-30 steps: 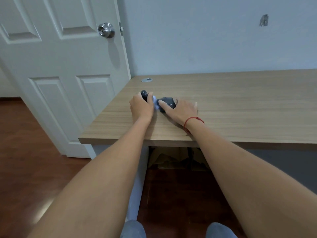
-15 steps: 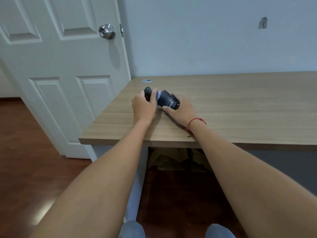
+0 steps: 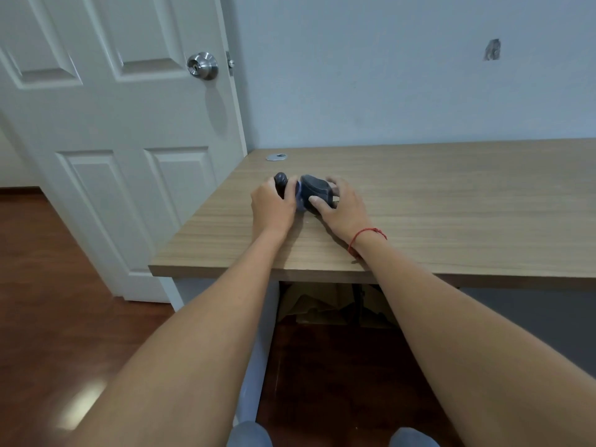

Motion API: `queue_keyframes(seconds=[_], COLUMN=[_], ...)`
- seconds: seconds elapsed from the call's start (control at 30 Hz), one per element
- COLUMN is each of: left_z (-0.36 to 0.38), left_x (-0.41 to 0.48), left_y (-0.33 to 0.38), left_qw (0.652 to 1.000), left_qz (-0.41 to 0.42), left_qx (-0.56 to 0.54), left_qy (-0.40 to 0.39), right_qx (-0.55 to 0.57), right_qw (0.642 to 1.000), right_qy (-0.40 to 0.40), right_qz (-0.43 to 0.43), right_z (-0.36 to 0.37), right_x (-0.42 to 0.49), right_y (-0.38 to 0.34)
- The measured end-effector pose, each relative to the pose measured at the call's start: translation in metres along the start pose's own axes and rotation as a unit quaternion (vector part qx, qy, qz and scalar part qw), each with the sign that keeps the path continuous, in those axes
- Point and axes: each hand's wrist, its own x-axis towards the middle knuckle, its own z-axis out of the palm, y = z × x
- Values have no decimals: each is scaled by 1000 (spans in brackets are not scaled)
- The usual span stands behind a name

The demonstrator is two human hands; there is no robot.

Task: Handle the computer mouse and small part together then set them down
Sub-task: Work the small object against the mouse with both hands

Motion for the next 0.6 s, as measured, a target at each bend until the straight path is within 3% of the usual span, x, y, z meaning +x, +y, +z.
queue_keyframes(seconds=[0.13,0.3,0.47,0.6], left_z=[-3,-1,-4,0], left_x=[-5,-15,-10,-19], left_y=[6,13,9,13], left_qw=[997,989,996,977], left_qz=[37,144,89,210], left_qx=[-54,-3,13,20], left_qy=[34,-31,12,-39], right_qx=[-20,-33,-50,-30], right_qw=[1000,999,998,999], right_qy=[-10,9,6,29], right_qz=[-14,-8,-49,-27], right_z=[4,3,4,0], right_x=[4,6,5,4], right_y=[4,6,7,6])
